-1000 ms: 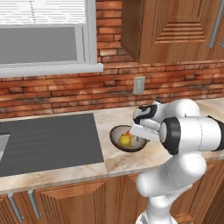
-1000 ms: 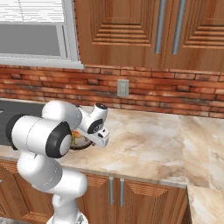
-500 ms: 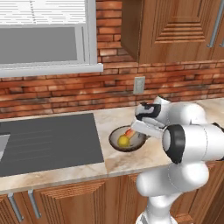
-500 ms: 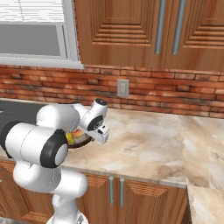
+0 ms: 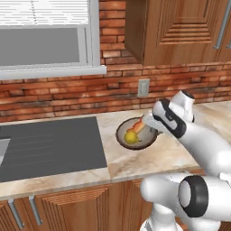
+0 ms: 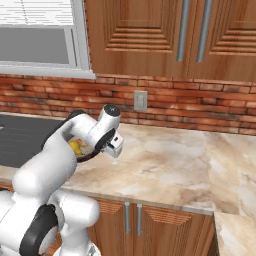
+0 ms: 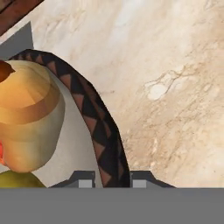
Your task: Dump the hot dog and pear from the bowl so the bowl can be washed. Place the bowl in the sink after clearing the leftovers.
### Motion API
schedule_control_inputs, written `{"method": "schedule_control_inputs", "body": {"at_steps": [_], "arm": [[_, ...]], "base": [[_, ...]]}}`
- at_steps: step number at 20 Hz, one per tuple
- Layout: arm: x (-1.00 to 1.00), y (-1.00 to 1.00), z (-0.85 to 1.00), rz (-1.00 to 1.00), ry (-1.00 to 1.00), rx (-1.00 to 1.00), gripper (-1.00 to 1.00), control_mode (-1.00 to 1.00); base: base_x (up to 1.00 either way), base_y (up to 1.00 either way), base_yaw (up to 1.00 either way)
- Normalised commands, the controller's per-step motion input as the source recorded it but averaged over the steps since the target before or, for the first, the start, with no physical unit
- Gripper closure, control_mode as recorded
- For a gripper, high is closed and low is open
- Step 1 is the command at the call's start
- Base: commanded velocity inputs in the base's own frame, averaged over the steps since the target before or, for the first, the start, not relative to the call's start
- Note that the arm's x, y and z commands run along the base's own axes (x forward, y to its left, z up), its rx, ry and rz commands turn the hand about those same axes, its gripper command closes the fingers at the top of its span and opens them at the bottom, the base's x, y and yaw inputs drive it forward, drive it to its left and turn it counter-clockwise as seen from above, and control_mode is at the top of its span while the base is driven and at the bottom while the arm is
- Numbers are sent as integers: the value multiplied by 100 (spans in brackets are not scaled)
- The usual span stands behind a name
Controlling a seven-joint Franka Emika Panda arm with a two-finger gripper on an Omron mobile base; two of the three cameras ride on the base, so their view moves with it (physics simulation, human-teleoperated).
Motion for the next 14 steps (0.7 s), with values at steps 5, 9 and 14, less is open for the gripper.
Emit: {"method": "schedule_control_inputs", "body": {"at_steps": [5,9,14], "arm": [[-54,-17,88,-15,-11,7,100,-100],[-24,-2,82,-19,-3,1,100,-100],[-47,-16,70,-5,5,11,100,-100]], "base": [[0,0,0],[0,0,0],[0,0,0]]}}
